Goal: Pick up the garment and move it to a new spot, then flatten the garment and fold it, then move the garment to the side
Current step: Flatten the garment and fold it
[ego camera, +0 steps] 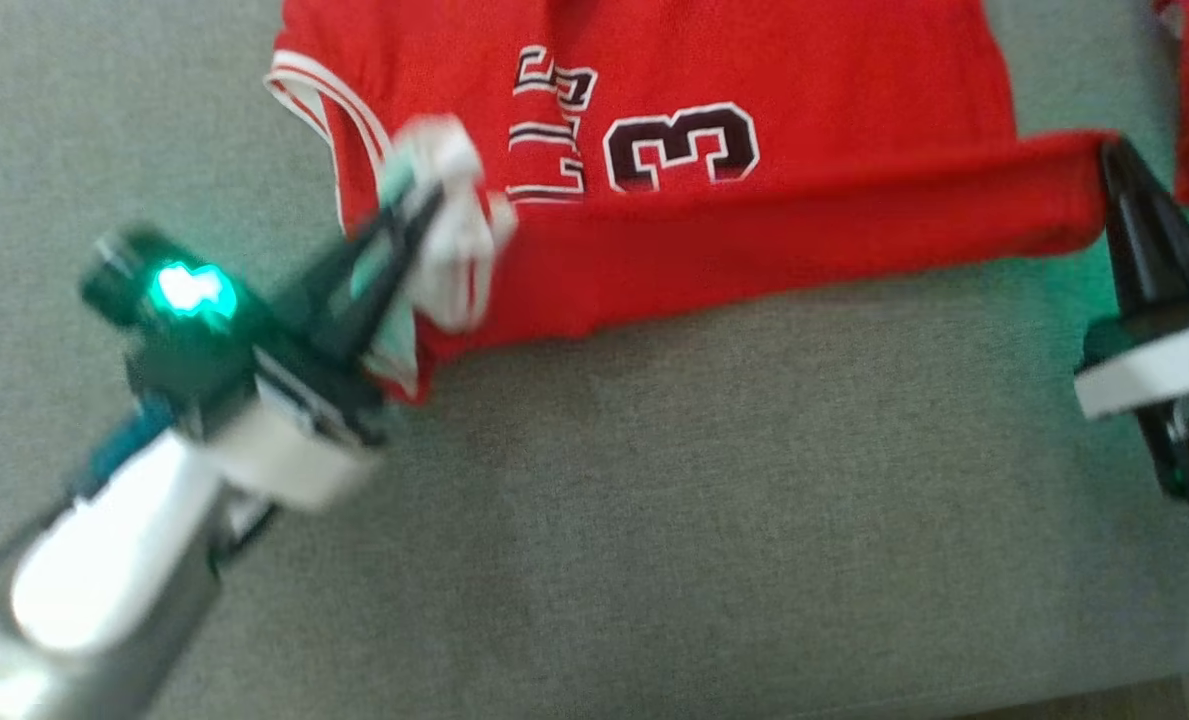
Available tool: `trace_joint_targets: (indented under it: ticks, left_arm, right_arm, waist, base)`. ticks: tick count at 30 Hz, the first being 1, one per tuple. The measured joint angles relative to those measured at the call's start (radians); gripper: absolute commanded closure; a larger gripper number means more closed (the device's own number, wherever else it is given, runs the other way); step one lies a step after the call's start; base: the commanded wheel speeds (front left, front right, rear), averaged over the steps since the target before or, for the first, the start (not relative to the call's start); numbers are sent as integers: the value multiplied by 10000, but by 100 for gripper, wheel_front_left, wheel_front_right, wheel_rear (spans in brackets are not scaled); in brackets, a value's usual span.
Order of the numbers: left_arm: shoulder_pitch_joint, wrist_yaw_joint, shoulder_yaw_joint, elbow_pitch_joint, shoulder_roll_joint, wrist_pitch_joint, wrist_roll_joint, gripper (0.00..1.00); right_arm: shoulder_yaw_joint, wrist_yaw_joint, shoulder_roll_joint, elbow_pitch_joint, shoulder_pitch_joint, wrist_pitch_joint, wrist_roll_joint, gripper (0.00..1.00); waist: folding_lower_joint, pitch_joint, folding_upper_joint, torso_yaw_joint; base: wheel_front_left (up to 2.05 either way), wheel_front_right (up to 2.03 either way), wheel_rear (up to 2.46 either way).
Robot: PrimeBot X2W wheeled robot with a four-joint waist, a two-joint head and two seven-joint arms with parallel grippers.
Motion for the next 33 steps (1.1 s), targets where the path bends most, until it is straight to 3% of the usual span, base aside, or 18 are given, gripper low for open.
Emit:
trace_joint_targets:
  ticks: [5,6,7,8,9,14,19,25,33]
  left_arm:
    - [-1636,-2,-318,686,155,48,-6,100]
    - [-1866,-8,-364,838,151,44,-61,96]
    - [-2045,-63,-370,1009,146,36,-102,62]
    - [-2183,-75,-357,1208,134,-6,-102,0]
    - [-2258,-33,-303,1373,104,-58,-102,0]
    - [-1830,1185,313,1360,-359,-412,-109,0]
    - [199,2247,1003,468,-978,-460,-408,0]
    - [2110,2872,1306,-121,-1758,-485,-67,0]
    - [2481,3653,1296,828,-2389,-414,621,0]
  right_arm:
    - [568,0,-33,825,-1262,-107,86,100]
    - [675,0,-31,959,-1473,-128,121,100]
    - [790,0,-31,1083,-1661,-207,190,100]
    - [894,0,-23,1189,-1826,-270,280,62]
    - [959,0,-6,1267,-1956,-332,341,0]
    - [853,0,140,1277,-2152,-512,393,0]
    - [192,0,476,646,-1575,-543,245,0]
    - [-123,0,784,568,-634,-543,194,0]
    - [-161,0,928,527,-628,-543,77,0]
  waist:
    - [1,479,0,-40]
    - [1,544,0,-60]
    - [1,593,0,-81]
    - [1,627,0,-100]
    - [0,650,0,-116]
    - [-2,574,0,-98]
    - [-4,385,0,-2]
    - [-4,262,0,57]
    - [-4,132,0,7]
  base:
    - [0,0,0]
    - [0,0,0]
    - [0,0,0]
    - [0,0,0]
    - [0,0,0]
    - [0,0,0]
    - [0,0,0]
    - [0,0,0]
    - [0,0,0]
